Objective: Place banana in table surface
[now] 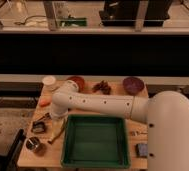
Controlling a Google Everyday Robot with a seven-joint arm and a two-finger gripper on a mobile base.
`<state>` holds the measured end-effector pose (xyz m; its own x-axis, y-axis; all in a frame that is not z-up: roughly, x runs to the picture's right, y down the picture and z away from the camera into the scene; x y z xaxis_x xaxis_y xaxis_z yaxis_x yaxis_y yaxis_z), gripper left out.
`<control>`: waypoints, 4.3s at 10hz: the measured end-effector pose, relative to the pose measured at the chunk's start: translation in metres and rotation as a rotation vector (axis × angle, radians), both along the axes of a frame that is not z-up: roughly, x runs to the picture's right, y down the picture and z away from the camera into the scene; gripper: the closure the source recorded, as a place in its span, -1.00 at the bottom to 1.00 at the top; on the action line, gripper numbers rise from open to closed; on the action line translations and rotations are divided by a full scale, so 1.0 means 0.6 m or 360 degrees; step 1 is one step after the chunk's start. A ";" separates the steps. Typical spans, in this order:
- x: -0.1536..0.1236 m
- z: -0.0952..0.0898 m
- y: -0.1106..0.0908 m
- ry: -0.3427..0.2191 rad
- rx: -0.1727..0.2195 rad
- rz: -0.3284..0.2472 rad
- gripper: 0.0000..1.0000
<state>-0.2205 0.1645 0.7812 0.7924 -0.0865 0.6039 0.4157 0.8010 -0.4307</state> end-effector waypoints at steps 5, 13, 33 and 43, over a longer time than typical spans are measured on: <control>0.025 0.047 0.007 -0.0036 -0.0047 -0.0026 -0.60; 0.019 0.058 0.053 -0.0151 0.0010 -0.0255 -0.60; -0.018 0.006 0.073 -0.0527 0.0023 -0.0429 0.92; -0.008 -0.058 0.006 -0.0604 0.0215 -0.0323 0.92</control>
<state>-0.2251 0.1681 0.7463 0.4759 -0.3153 0.8210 0.6784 0.7257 -0.1145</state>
